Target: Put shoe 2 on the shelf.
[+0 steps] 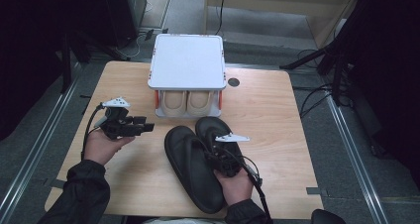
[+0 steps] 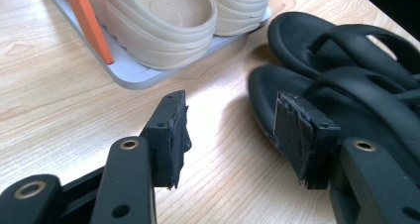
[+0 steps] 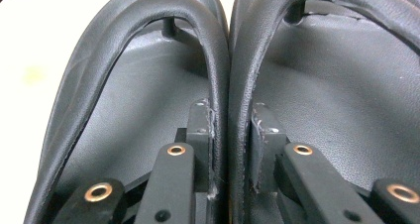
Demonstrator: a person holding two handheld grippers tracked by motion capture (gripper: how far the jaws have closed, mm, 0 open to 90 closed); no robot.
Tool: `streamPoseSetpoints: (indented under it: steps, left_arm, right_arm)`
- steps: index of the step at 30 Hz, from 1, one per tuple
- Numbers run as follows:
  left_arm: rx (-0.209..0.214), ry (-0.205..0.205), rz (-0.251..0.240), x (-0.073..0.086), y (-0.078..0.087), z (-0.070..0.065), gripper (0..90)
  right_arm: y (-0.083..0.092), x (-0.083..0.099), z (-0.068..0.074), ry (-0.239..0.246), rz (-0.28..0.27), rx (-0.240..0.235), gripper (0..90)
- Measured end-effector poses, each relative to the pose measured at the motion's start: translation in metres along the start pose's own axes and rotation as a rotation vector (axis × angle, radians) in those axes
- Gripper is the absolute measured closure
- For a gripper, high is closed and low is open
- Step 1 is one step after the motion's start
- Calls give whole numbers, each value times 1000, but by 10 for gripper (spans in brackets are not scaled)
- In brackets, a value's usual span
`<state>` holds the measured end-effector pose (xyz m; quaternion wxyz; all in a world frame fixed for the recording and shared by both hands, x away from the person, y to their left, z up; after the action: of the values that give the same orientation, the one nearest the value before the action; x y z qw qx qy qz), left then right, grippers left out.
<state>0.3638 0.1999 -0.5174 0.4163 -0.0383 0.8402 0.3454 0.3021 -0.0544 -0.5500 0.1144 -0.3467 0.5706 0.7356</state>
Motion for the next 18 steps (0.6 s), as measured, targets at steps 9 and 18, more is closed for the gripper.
streamPoseSetpoints:
  steps: [9, 18]
  left_arm:
    - [-43, -7, 11, 1, 11, 6, 445]
    - [-67, 14, 21, 8, 18, 12, 434]
  right_arm:
    - [13, -8, 2, 196, 10, -185, 757]
    - [11, -21, 5, 419, 16, -298, 757]
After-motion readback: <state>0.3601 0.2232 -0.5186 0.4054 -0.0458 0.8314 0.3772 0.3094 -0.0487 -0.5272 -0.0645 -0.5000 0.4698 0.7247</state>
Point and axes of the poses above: each handheld gripper's, and its own axes: y roughly backward along the jaws, x roughly out of its underside, z roughly to its left, the point moved 8 cm from there along -y, roughly forward along the jaws, and after that the axes turned 12 degrees about x, right-handed, at the moved point
